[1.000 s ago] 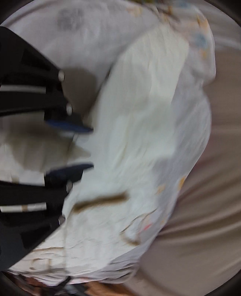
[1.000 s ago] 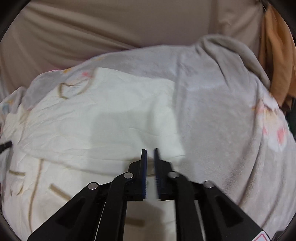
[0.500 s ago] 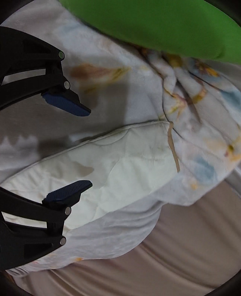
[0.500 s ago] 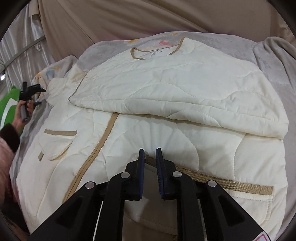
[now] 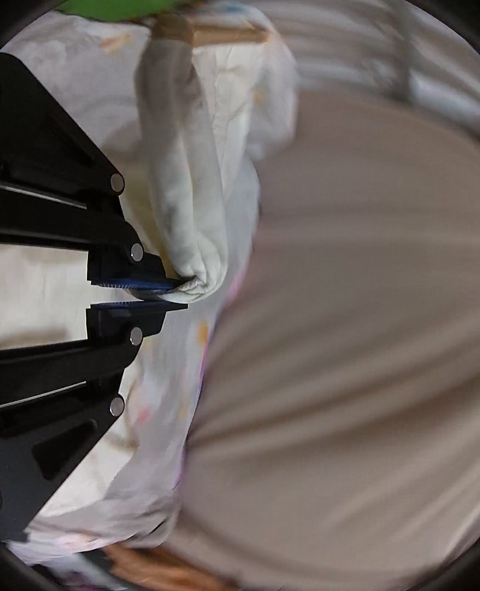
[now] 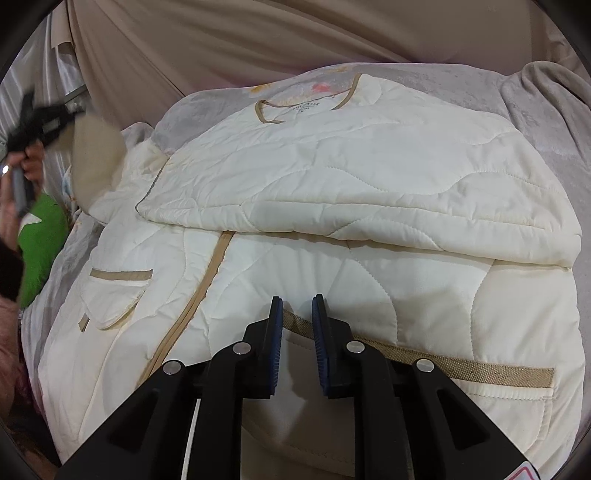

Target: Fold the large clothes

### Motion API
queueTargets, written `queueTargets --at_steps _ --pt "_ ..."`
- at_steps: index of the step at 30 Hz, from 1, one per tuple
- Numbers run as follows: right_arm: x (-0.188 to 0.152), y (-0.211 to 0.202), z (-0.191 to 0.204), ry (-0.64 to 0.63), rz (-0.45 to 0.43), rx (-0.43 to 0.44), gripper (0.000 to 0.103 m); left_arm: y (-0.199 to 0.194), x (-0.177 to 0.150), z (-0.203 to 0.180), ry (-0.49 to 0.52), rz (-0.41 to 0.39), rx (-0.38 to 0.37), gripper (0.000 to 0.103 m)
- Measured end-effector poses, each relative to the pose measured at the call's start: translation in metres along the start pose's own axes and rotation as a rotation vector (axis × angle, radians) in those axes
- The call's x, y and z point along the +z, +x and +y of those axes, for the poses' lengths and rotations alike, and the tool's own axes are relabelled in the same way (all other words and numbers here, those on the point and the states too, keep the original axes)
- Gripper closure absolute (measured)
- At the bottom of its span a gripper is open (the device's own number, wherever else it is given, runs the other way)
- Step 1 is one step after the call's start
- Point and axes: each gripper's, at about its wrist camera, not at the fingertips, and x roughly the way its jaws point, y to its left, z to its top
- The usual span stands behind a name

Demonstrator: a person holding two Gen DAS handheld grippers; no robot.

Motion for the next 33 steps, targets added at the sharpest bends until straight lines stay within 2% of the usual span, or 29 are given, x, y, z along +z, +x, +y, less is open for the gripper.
queueTargets --at_steps 1,3,5,7,8,9,10,11,13,14,15,17,18,21,24,27,30,31,32,33 --pt "0.0 0.0 -0.001 0.0 -0.001 0.003 0.086 -0.003 -0.007 -0.048 0.079 0.007 -0.066 0.099" --pt "0.0 -0.001 -0.002 0.006 -0.004 0.01 0.086 -0.001 -0.027 -0.113 0.186 0.034 -0.137 0.098" --pt "-0.001 -0.003 -0.004 0.012 -0.01 0.021 0.084 0.014 -0.064 -0.173 0.281 0.117 -0.204 0.094" --pt "-0.001 -0.005 -0.004 0.017 -0.019 0.03 0.076 0.041 -0.112 -0.217 0.366 0.268 -0.24 0.078" --pt "-0.002 -0.006 -0.005 0.02 -0.022 0.031 0.074 0.057 -0.137 -0.23 0.401 0.345 -0.235 0.061" --pt "-0.002 -0.008 -0.006 0.025 -0.028 0.035 0.07 0.07 -0.164 -0.239 0.431 0.412 -0.212 0.057" --pt "-0.002 -0.01 -0.007 0.03 -0.034 0.038 0.065 0.076 -0.182 -0.243 0.452 0.449 -0.209 0.057" --pt "-0.002 -0.012 -0.008 0.038 -0.042 0.042 0.063 0.077 -0.197 -0.243 0.471 0.463 -0.206 0.057" --pt "-0.003 -0.018 -0.014 0.072 -0.067 0.045 0.055 0.067 -0.213 -0.23 0.482 0.441 -0.18 0.056" --pt "-0.003 -0.023 -0.019 0.095 -0.082 0.048 0.053 0.06 -0.214 -0.219 0.462 0.426 -0.17 0.049" --pt "-0.003 -0.026 -0.022 0.113 -0.089 0.05 0.052 0.054 -0.213 -0.204 0.435 0.415 -0.168 0.038" --pt "0.0 -0.035 -0.032 0.151 -0.099 0.041 0.051 0.044 -0.206 -0.172 0.371 0.398 -0.142 0.031" --pt "0.003 -0.04 -0.037 0.169 -0.106 0.024 0.05 0.035 -0.205 -0.155 0.357 0.393 -0.116 0.03" --pt "0.019 -0.057 -0.058 0.231 -0.14 0.017 0.042 0.03 -0.206 -0.1 0.349 0.387 0.041 0.03" --pt "0.042 -0.057 -0.082 0.288 -0.14 -0.003 0.041 0.032 -0.206 -0.049 0.339 0.413 0.149 0.03" --pt "0.066 -0.042 -0.099 0.31 -0.122 -0.041 0.04 0.037 -0.215 -0.016 0.331 0.435 0.196 0.03" --pt "0.082 -0.011 -0.107 0.337 -0.044 -0.001 0.04 0.05 -0.218 -0.002 0.307 0.441 0.21 0.029" --pt "0.081 -0.005 -0.105 0.338 -0.031 -0.009 0.047 0.054 -0.215 0.0 0.294 0.437 0.218 0.031" --pt "0.084 0.001 -0.102 0.33 -0.024 -0.021 0.054 0.054 -0.212 0.003 0.285 0.428 0.226 0.046" --pt "0.089 0.003 -0.094 0.302 -0.024 -0.017 0.083 0.055 -0.207 0.003 0.285 0.418 0.234 0.063"
